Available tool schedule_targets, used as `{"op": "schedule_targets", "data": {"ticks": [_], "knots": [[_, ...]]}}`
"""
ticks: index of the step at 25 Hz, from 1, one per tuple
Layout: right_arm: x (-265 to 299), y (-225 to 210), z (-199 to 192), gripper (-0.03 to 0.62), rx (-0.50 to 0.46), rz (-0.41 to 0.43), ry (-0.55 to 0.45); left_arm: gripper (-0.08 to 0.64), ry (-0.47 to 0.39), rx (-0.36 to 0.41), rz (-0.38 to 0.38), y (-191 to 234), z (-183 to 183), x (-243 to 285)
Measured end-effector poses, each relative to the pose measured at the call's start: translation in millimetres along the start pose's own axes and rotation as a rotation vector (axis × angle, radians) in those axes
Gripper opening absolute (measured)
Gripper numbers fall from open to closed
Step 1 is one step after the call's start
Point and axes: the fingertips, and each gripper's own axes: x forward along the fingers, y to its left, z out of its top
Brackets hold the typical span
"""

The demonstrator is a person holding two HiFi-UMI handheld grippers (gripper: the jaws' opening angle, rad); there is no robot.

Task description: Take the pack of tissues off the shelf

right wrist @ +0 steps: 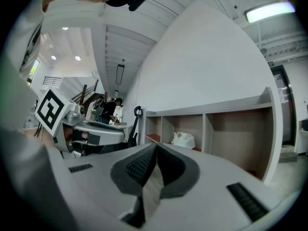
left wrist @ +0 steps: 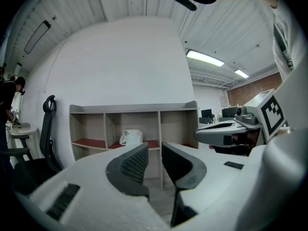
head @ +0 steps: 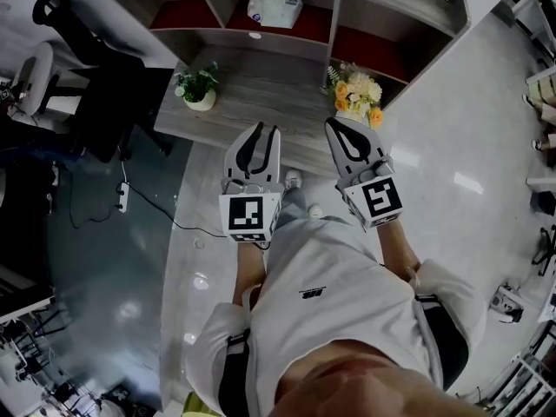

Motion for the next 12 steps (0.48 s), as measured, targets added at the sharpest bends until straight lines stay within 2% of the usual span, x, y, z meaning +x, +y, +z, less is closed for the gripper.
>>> {"op": "schedule_targets", "data": {"ticks": [12], "knots": [[59.7, -29.3, 6.7, 0.026, 0.019, -0.05, -0.003, 0.091, 0.02, -0.004, -0.075, 35.8, -3.0, 62.6]]}}
